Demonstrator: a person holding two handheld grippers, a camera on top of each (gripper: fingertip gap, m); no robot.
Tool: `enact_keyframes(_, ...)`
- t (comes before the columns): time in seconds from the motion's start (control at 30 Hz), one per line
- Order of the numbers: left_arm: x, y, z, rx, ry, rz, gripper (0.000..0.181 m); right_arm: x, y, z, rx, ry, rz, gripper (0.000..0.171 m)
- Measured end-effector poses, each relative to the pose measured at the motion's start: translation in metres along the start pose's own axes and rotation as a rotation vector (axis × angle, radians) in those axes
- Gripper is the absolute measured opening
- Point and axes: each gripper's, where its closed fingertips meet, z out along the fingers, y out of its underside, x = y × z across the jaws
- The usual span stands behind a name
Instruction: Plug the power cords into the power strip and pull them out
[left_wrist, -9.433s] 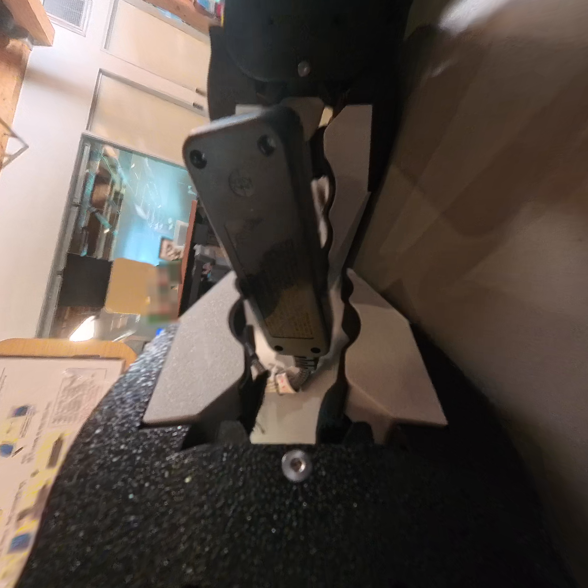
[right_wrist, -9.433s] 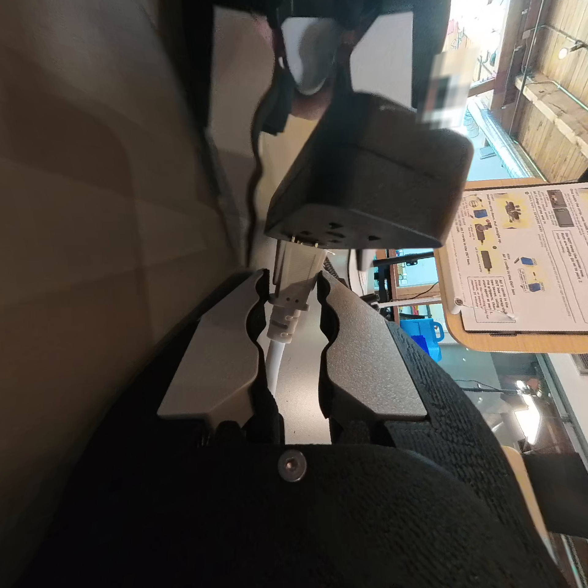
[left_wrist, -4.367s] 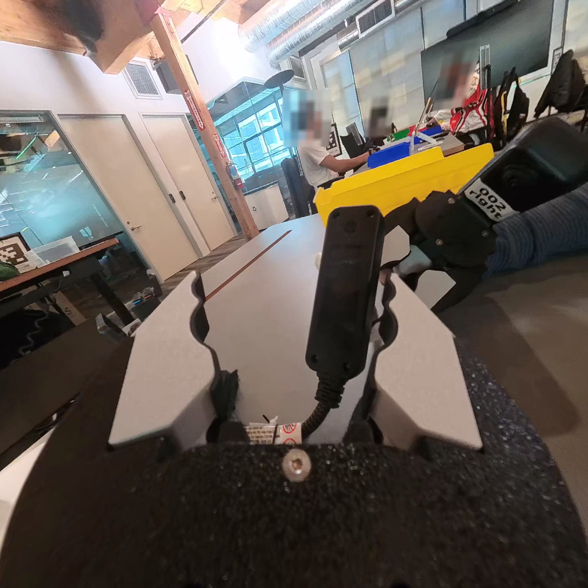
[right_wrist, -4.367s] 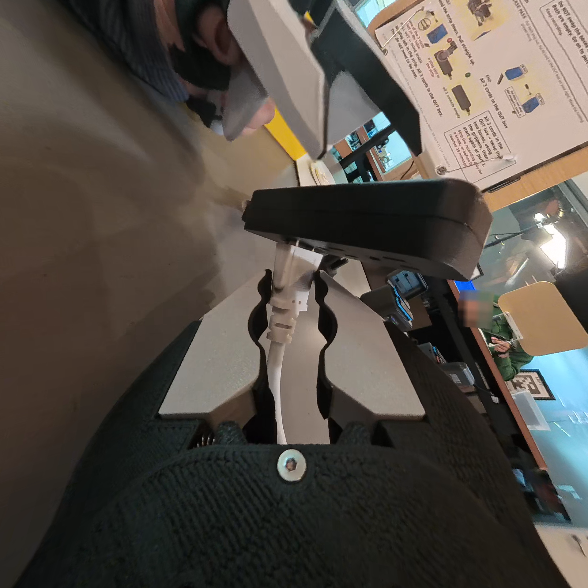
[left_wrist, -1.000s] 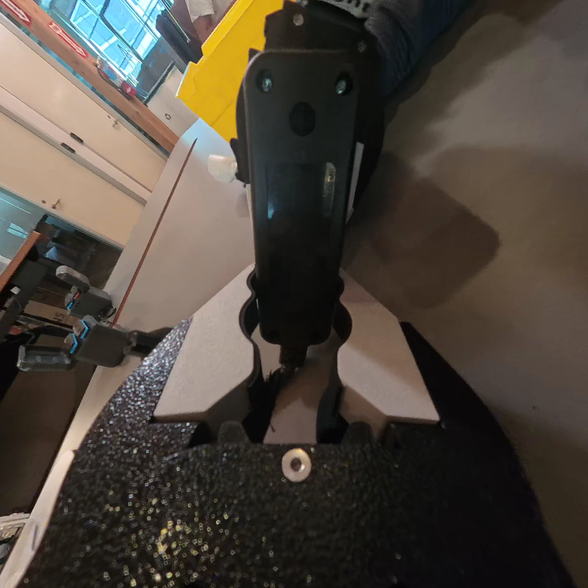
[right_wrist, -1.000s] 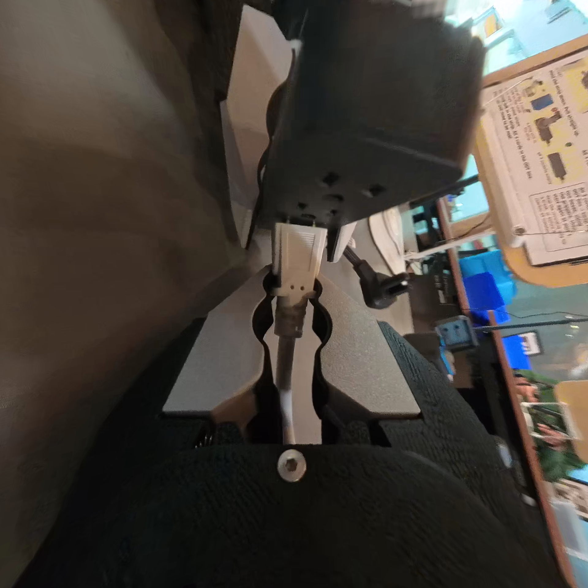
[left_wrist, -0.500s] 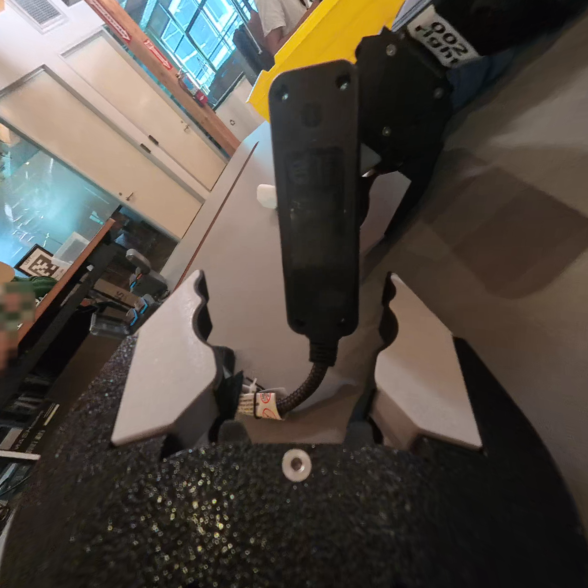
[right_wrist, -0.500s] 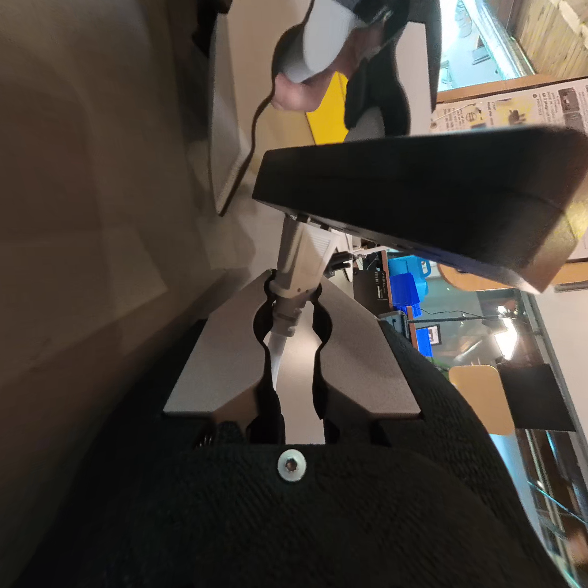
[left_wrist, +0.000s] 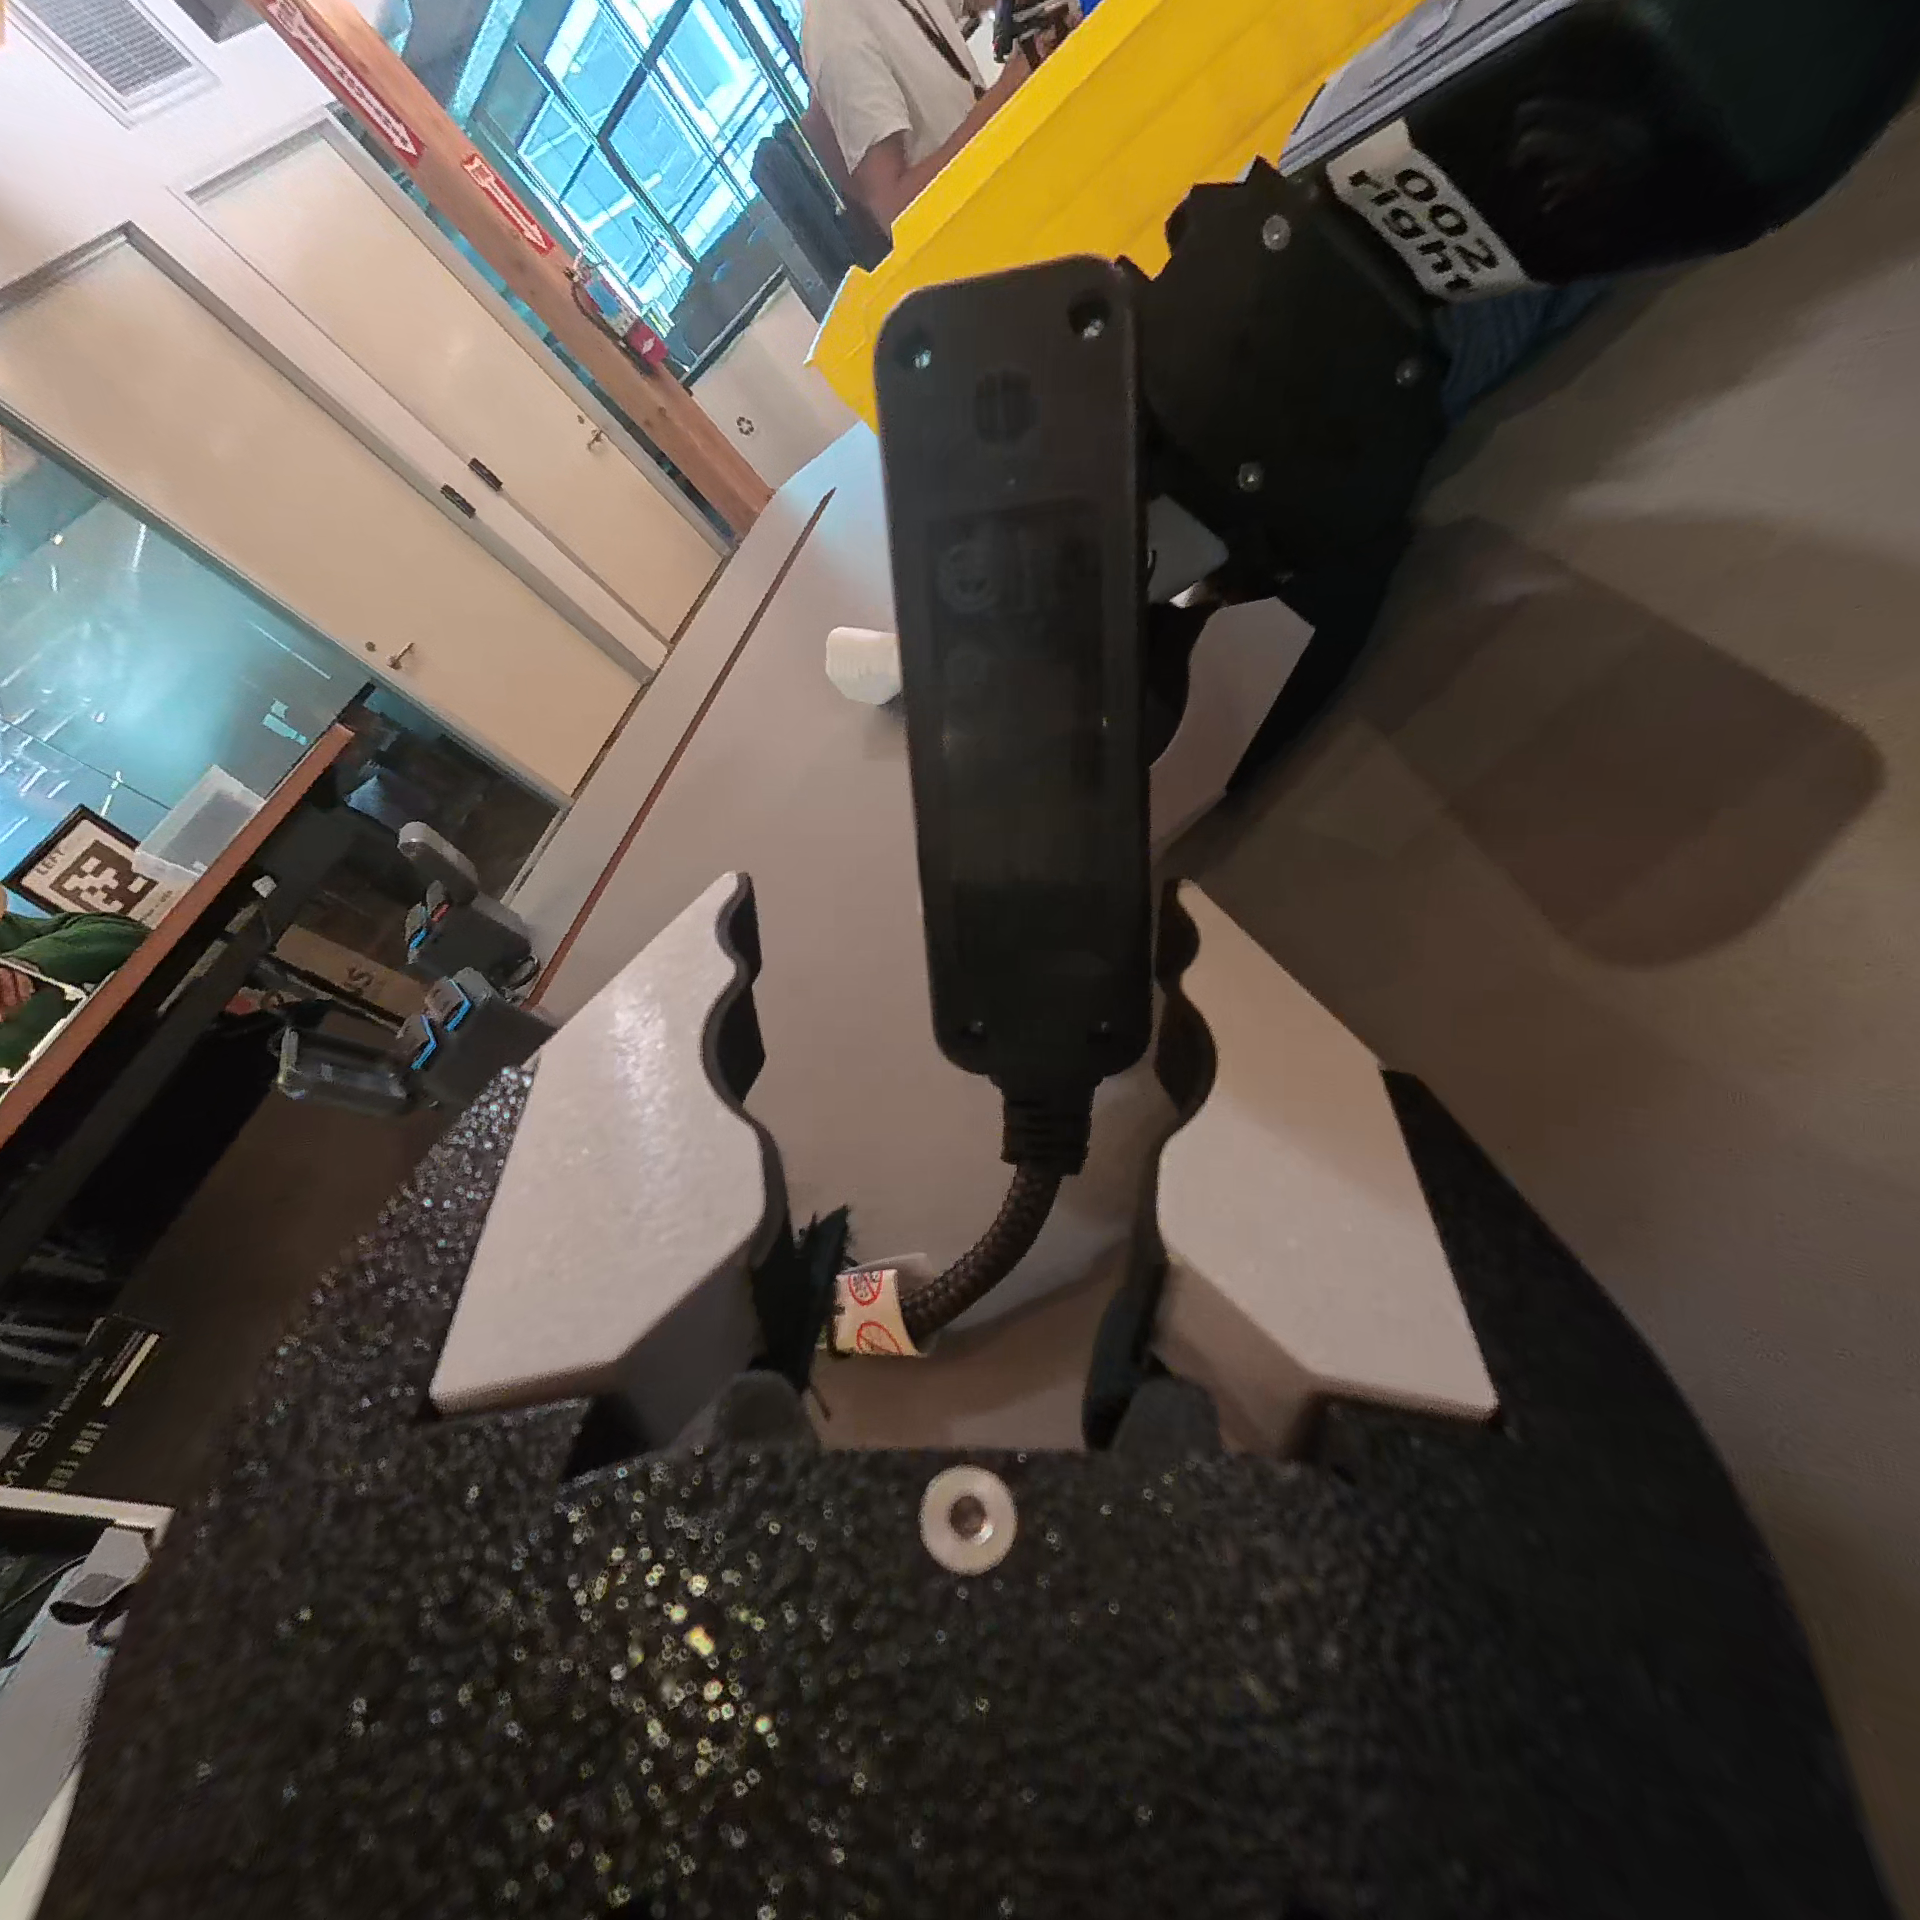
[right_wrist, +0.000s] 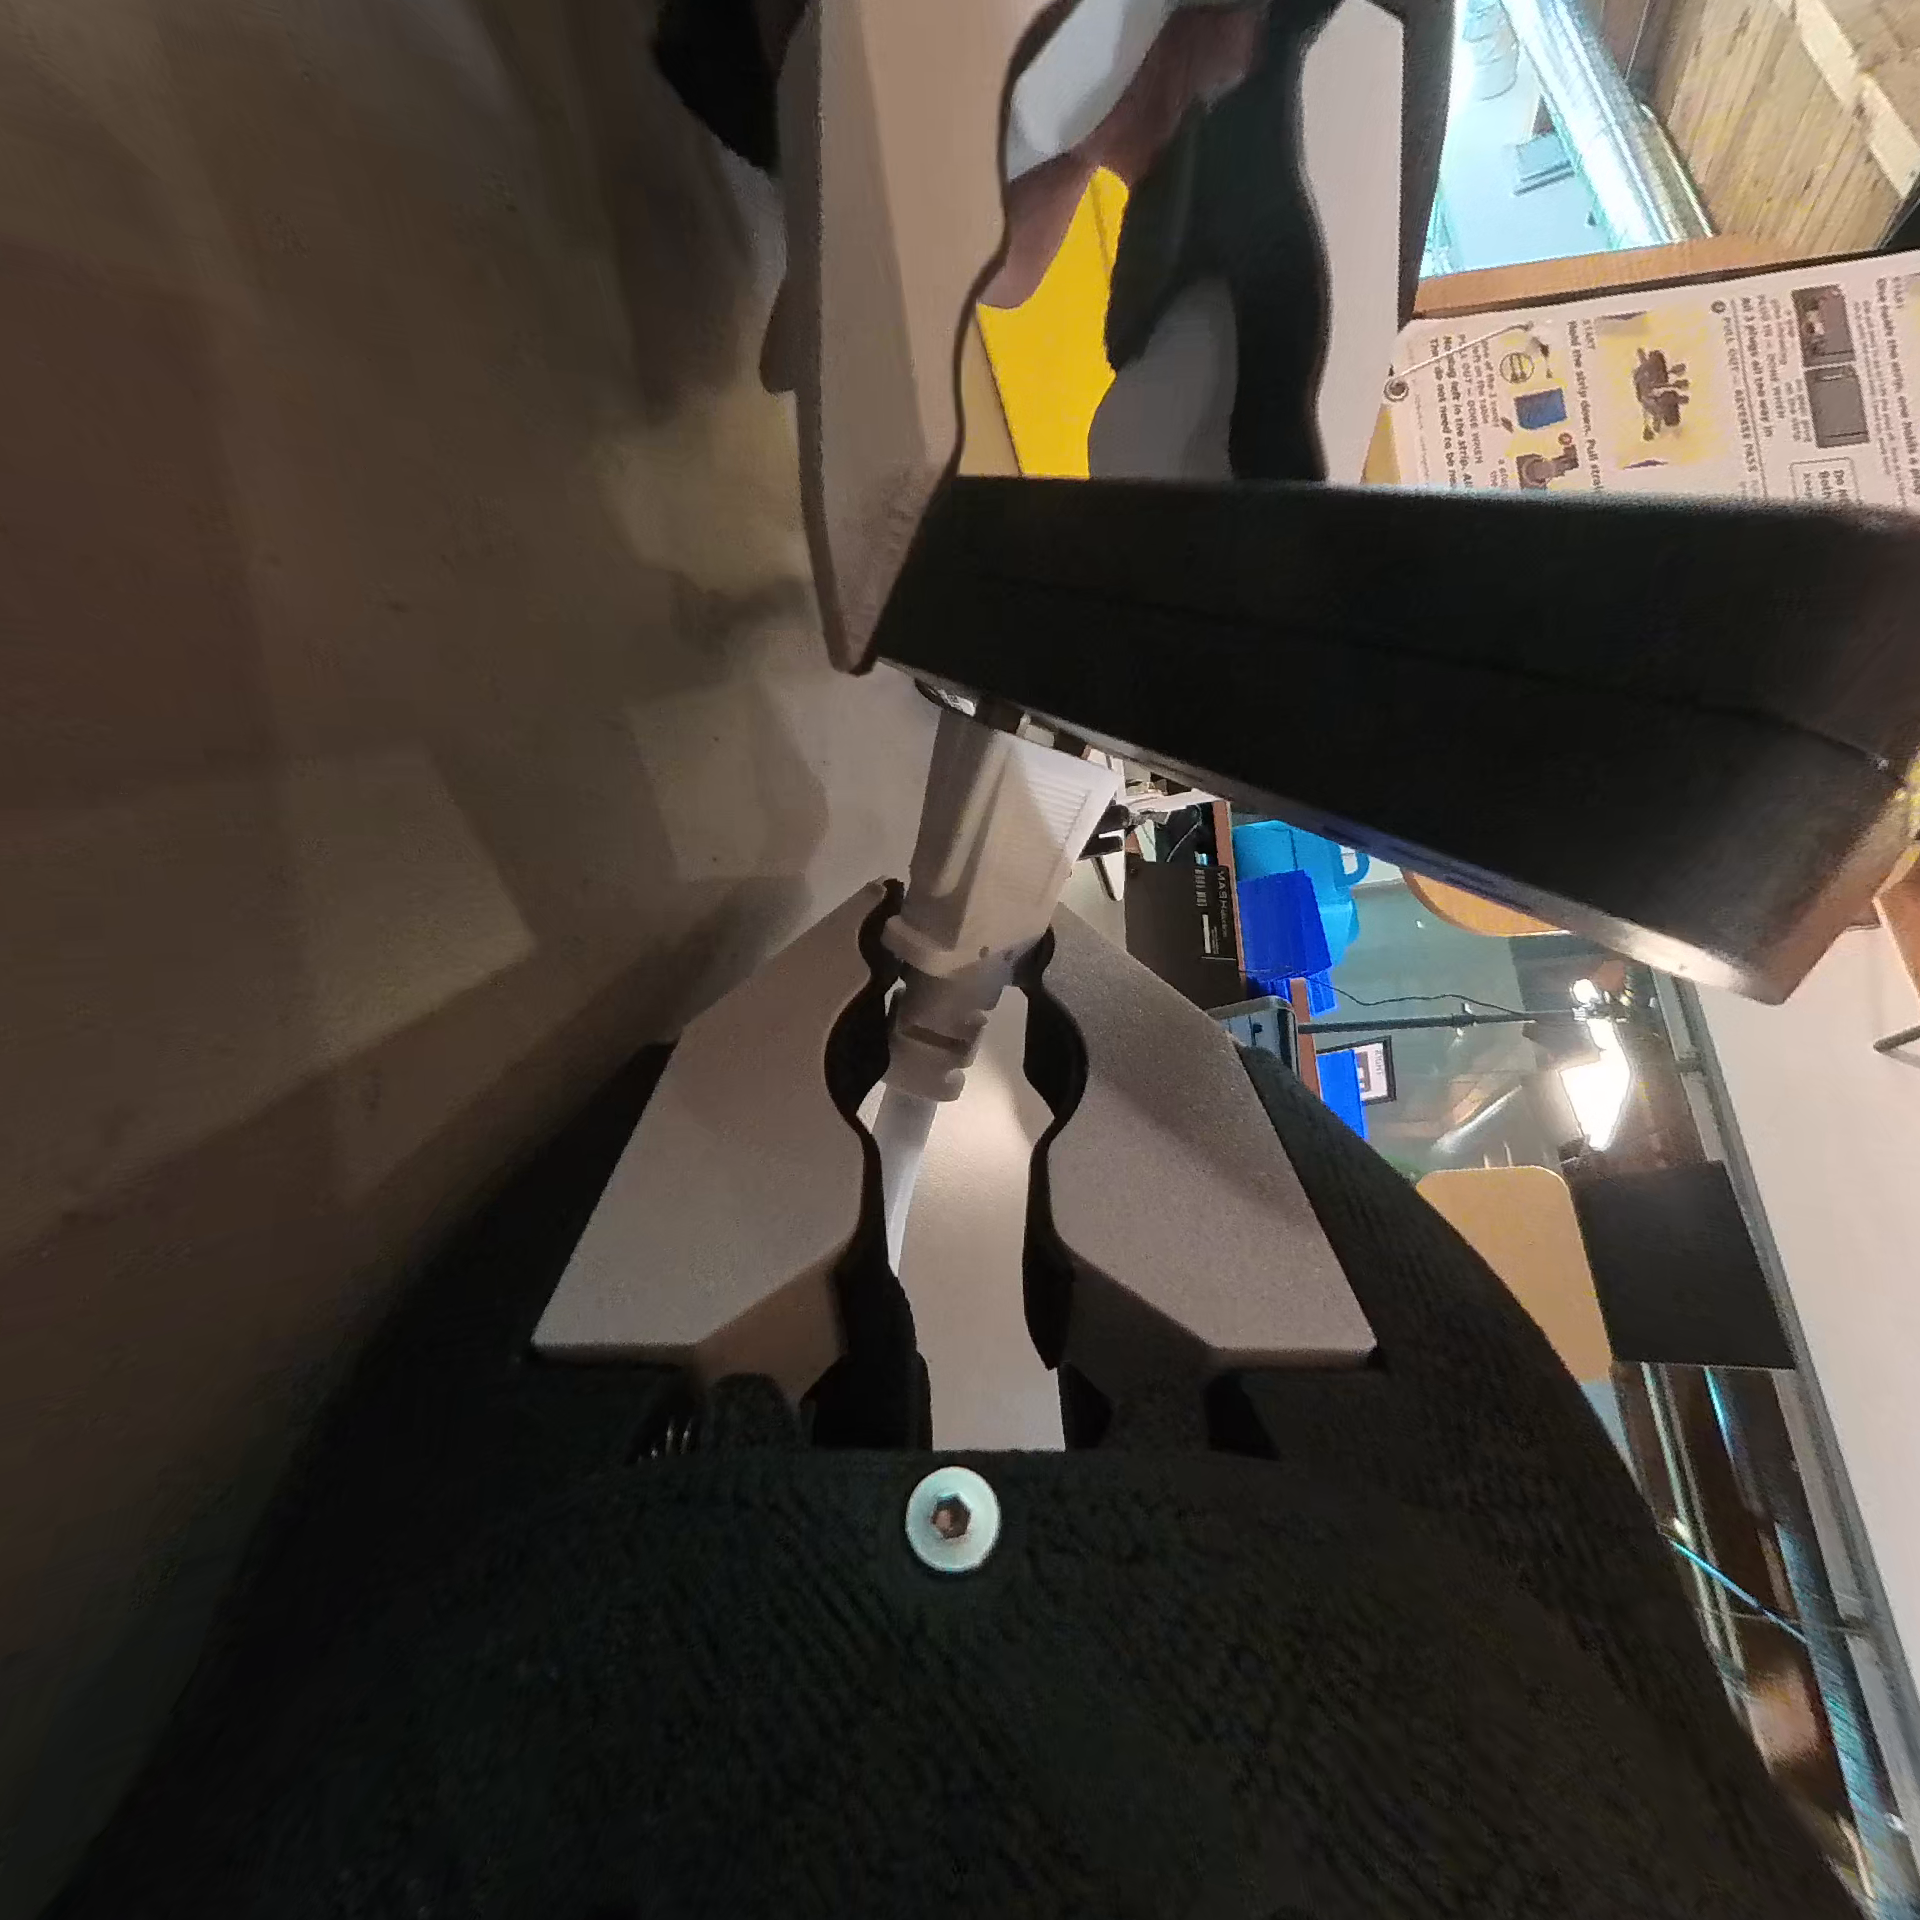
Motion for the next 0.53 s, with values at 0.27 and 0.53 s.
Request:
enact_keyframes(0.27,-0.0014,0.0030,0.0010,-0.008,0.019,-0.068,0.075,-0.0003,0.0003,0.0006,0.001,-0.002,0.008,0.019)
enact_keyframes(0.53,-0.0006,0.0006,-0.0005,0.006,0.012,-0.031,0.066,0.0008,0.0011,0.0035,-0.002,0.000,0.018,0.019)
